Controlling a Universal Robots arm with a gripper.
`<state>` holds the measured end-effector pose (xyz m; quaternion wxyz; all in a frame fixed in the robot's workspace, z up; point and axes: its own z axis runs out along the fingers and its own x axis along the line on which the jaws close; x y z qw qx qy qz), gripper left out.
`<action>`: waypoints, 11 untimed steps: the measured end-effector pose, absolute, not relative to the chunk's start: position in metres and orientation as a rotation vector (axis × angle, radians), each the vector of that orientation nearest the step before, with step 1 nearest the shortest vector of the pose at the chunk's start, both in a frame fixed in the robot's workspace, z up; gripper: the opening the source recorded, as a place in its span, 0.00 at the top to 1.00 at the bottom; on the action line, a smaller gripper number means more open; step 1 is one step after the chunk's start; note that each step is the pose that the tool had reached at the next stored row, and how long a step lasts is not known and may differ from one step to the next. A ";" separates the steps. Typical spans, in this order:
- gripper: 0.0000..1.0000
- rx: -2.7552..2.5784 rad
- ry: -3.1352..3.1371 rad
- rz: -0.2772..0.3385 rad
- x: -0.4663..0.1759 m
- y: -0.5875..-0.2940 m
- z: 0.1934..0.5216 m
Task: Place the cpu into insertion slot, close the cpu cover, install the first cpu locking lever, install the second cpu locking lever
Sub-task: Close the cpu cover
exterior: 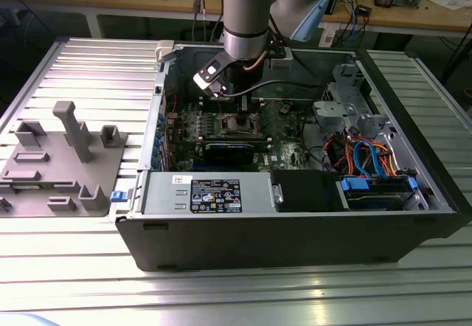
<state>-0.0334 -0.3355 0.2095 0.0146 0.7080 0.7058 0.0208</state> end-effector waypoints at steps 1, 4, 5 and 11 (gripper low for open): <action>0.89 2.204 2.197 0.065 -0.033 -0.336 0.210; 0.89 2.204 2.197 0.064 -0.033 -0.336 0.210; 0.89 2.205 2.198 0.062 -0.033 -0.336 0.210; 0.89 2.218 2.210 0.036 -0.032 -0.336 0.216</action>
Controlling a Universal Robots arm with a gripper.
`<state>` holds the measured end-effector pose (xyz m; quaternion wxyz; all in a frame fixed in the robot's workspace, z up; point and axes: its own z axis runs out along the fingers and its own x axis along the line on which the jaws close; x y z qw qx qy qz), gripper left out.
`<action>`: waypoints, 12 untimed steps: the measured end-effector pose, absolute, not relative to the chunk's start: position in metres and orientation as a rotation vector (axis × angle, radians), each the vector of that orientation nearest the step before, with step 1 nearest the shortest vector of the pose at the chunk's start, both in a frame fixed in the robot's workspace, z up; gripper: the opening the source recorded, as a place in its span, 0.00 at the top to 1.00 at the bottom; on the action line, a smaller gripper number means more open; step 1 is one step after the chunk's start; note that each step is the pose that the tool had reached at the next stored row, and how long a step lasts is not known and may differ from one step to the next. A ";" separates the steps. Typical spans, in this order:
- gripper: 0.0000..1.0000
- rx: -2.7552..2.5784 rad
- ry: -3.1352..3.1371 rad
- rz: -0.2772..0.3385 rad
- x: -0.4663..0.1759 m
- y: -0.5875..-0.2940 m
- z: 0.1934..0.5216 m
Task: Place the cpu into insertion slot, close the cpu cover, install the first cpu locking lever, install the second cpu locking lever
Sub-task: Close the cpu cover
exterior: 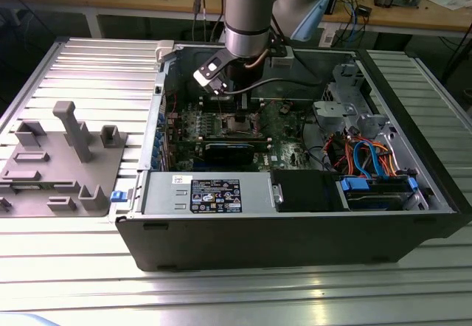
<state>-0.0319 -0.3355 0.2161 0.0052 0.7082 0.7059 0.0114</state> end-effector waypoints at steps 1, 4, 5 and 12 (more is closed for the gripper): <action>0.89 2.218 2.211 0.034 -0.032 -0.336 0.218; 0.89 2.218 2.211 0.035 -0.032 -0.335 0.218; 0.89 2.218 2.211 0.034 -0.032 -0.335 0.218; 0.89 2.218 2.211 0.034 -0.032 -0.335 0.231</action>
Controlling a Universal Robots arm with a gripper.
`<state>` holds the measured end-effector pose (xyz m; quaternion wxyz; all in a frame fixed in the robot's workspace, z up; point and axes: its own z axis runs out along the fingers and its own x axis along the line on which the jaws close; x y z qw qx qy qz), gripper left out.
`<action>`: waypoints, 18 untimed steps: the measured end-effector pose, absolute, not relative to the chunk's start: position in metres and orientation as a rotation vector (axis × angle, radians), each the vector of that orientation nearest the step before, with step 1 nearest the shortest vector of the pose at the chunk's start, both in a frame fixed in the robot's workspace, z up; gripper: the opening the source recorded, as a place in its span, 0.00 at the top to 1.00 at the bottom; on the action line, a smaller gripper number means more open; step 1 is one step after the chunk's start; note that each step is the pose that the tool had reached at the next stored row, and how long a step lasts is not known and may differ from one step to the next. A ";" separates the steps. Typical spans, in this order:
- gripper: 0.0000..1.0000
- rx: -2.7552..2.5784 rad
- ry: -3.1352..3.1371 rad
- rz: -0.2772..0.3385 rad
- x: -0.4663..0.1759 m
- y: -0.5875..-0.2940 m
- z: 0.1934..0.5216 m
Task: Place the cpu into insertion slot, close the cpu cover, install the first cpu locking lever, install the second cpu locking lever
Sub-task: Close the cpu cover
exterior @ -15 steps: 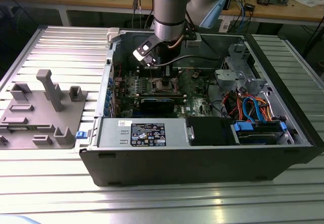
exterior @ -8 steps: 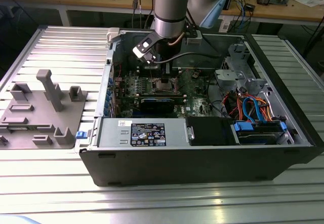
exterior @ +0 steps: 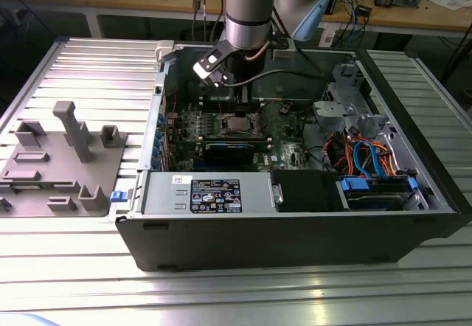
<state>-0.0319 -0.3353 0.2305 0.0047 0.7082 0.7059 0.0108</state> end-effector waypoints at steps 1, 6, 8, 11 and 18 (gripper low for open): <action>0.89 2.218 2.211 0.034 -0.032 -0.335 0.232; 0.89 2.218 2.211 0.034 -0.032 -0.335 0.241; 0.89 2.218 2.211 0.034 -0.032 -0.335 0.244; 0.89 2.218 2.211 0.034 -0.032 -0.335 0.250; 0.89 2.218 2.211 0.034 -0.032 -0.335 0.259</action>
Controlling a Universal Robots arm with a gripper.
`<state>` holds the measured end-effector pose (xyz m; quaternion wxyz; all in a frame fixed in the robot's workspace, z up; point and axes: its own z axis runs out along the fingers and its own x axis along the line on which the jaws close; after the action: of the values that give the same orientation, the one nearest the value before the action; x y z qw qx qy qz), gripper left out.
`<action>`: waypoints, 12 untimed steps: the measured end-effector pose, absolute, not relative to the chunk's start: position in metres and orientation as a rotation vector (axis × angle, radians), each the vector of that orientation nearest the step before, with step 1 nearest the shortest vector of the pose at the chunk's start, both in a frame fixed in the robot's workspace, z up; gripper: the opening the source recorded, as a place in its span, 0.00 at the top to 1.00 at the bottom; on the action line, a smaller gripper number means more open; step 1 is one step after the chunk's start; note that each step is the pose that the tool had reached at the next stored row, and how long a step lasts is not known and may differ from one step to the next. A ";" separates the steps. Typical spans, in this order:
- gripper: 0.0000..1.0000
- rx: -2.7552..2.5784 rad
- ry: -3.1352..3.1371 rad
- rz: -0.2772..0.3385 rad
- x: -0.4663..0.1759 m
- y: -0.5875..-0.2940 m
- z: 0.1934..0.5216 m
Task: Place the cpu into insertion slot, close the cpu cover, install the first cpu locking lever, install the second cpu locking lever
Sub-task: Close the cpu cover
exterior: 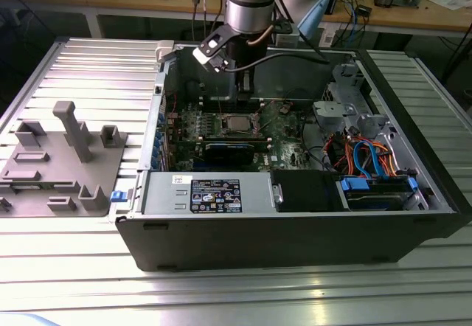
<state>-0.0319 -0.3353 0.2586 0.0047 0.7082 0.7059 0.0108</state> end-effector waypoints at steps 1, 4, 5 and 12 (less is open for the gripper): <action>0.89 2.218 2.211 0.034 -0.032 -0.335 0.259; 0.89 2.218 2.211 0.034 -0.032 -0.335 0.263; 0.89 2.218 2.211 0.034 -0.032 -0.335 0.265; 0.89 2.218 2.211 0.034 -0.032 -0.335 0.269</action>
<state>-0.0319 -0.3353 0.2688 0.0047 0.7082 0.7059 0.0108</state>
